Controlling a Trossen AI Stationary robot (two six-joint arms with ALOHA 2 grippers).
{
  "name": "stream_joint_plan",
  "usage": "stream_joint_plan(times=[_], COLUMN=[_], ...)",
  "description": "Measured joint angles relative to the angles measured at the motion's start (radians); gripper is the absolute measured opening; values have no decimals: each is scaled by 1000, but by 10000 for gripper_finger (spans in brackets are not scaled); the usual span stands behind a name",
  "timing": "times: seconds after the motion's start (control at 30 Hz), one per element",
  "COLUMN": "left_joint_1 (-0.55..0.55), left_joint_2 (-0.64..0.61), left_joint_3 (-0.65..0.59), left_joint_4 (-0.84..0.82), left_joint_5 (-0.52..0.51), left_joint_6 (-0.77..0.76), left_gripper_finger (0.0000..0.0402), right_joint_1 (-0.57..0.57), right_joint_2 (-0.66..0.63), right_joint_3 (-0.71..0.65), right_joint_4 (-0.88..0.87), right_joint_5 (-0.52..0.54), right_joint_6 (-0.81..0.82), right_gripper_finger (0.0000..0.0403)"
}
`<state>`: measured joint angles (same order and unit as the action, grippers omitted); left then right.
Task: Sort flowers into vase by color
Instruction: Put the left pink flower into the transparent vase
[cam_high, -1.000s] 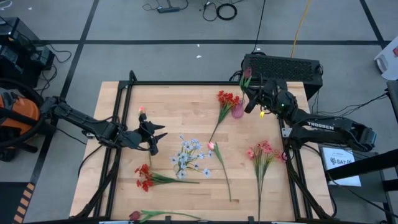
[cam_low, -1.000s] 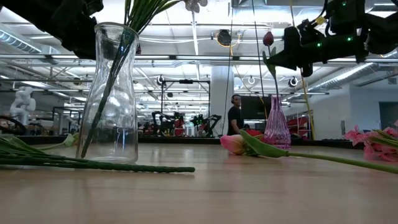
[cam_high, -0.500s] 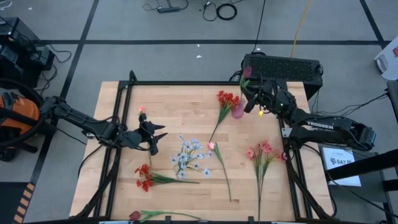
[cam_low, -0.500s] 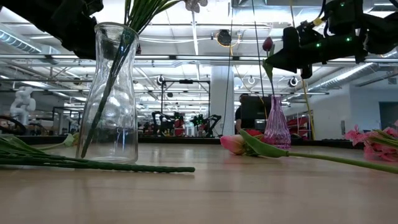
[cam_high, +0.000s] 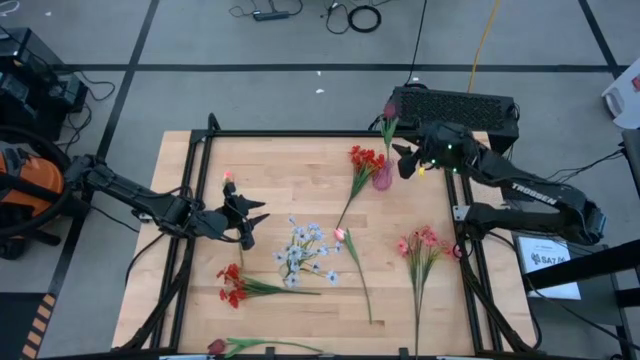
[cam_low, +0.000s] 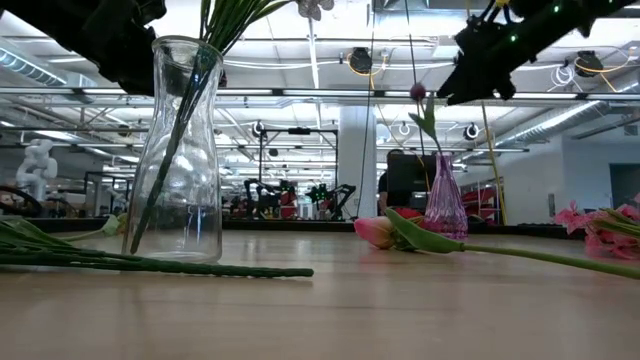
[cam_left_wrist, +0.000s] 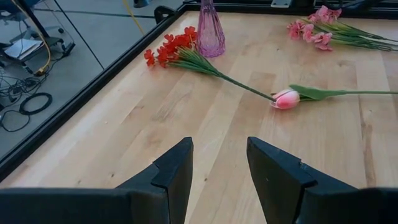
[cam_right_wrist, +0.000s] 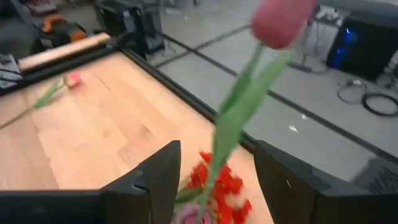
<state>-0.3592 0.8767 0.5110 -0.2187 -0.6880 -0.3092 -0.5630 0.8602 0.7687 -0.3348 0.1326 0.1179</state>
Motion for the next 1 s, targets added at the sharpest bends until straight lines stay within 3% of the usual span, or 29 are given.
stream_joint_plan(times=[0.23,0.73,1.0], left_joint_1=[0,0,0], left_joint_2=[0,0,0], left_joint_3=[0,0,0], left_joint_4=[0,0,2], left_joint_5=[3,-2,-25], left_joint_6=[0,-52,-147], left_gripper_finger=[159,159,159], right_joint_1=[0,1,3], right_joint_2=[-23,-53,-53], right_joint_3=[117,123,123], right_joint_4=[-187,-776,-820], right_joint_5=[1,-2,-2], right_joint_6=[90,668,683], right_gripper_finger=[195,147,129])
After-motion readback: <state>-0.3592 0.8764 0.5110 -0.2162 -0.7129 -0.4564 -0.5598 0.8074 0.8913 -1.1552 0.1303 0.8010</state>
